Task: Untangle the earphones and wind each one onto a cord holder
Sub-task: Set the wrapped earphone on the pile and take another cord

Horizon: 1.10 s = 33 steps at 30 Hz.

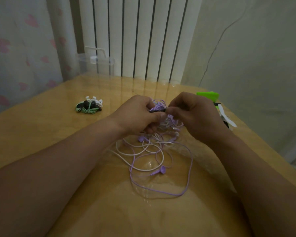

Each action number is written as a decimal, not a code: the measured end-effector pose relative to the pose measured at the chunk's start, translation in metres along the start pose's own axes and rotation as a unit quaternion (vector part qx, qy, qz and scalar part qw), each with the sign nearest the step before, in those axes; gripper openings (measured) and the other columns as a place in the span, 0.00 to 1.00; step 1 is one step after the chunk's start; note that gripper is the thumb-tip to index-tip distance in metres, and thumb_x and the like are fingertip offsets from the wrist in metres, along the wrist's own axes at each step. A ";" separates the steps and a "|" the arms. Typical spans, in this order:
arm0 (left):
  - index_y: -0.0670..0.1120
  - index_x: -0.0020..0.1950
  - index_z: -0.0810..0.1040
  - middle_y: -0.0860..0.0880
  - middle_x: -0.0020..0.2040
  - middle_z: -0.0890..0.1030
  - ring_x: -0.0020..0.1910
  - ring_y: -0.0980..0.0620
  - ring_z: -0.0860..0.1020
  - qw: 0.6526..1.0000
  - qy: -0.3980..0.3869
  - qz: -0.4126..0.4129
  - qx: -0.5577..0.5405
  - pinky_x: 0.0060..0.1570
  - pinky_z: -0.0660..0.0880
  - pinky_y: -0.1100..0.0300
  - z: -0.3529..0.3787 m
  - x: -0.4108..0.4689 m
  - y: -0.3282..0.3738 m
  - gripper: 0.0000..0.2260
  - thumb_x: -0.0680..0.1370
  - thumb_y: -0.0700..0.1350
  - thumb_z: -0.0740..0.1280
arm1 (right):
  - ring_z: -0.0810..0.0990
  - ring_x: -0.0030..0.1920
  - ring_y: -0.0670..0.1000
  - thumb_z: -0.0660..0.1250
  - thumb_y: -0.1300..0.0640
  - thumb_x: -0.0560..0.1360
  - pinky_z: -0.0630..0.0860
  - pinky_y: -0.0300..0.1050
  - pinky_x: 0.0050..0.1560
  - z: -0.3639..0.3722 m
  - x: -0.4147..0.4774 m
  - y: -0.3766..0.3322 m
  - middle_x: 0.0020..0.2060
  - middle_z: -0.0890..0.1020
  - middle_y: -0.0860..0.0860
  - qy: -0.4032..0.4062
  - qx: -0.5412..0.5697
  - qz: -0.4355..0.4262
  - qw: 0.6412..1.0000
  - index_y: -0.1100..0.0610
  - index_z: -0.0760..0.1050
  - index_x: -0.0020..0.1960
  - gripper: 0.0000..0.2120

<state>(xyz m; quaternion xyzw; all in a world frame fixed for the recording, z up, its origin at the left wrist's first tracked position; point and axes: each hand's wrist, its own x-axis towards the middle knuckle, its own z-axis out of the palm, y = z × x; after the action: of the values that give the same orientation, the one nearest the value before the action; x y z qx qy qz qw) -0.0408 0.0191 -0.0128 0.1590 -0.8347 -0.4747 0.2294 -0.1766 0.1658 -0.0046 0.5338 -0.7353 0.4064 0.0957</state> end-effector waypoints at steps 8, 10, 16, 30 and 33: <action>0.49 0.49 0.83 0.49 0.39 0.84 0.36 0.52 0.84 0.983 -0.037 0.083 0.159 0.42 0.83 0.46 -0.008 -0.002 0.002 0.07 0.76 0.49 0.78 | 0.80 0.39 0.40 0.76 0.54 0.77 0.74 0.32 0.40 0.003 0.000 -0.004 0.38 0.82 0.47 -0.074 0.041 0.015 0.996 0.51 0.81 0.43 0.05; 0.52 0.53 0.84 0.52 0.43 0.85 0.38 0.58 0.83 0.987 -0.058 0.091 0.122 0.42 0.82 0.54 -0.009 -0.004 0.003 0.07 0.77 0.46 0.77 | 0.82 0.37 0.44 0.73 0.54 0.79 0.78 0.36 0.39 0.003 0.000 0.000 0.37 0.84 0.50 -0.072 0.133 0.073 0.986 0.58 0.82 0.46 0.08; 0.47 0.62 0.84 0.45 0.50 0.86 0.47 0.49 0.86 0.992 -0.090 0.076 0.048 0.50 0.84 0.44 -0.007 -0.003 0.000 0.09 0.82 0.42 0.70 | 0.81 0.38 0.48 0.72 0.55 0.79 0.78 0.41 0.40 0.007 0.004 0.009 0.38 0.83 0.55 -0.088 0.265 0.133 0.951 0.60 0.79 0.47 0.09; 0.43 0.62 0.82 0.38 0.54 0.84 0.48 0.48 0.84 0.993 -0.104 0.049 -0.017 0.49 0.82 0.51 -0.010 -0.005 -0.006 0.08 0.85 0.42 0.66 | 0.82 0.40 0.57 0.71 0.48 0.81 0.81 0.63 0.47 0.024 0.000 -0.001 0.39 0.83 0.59 -0.008 0.147 0.125 0.981 0.57 0.79 0.46 0.12; 0.45 0.59 0.81 0.40 0.51 0.83 0.46 0.49 0.81 0.995 -0.076 0.042 0.042 0.50 0.81 0.44 -0.013 0.000 0.005 0.07 0.85 0.46 0.66 | 0.85 0.46 0.61 0.69 0.50 0.82 0.83 0.64 0.49 0.018 0.007 -0.010 0.40 0.85 0.57 -0.006 0.153 0.158 0.975 0.55 0.82 0.47 0.10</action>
<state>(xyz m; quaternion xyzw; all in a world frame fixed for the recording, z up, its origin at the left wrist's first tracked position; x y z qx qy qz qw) -0.0337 0.0124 -0.0029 0.0966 -0.8750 -0.4396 0.1784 -0.1658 0.1472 -0.0075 0.4215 -0.7399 0.5211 -0.0573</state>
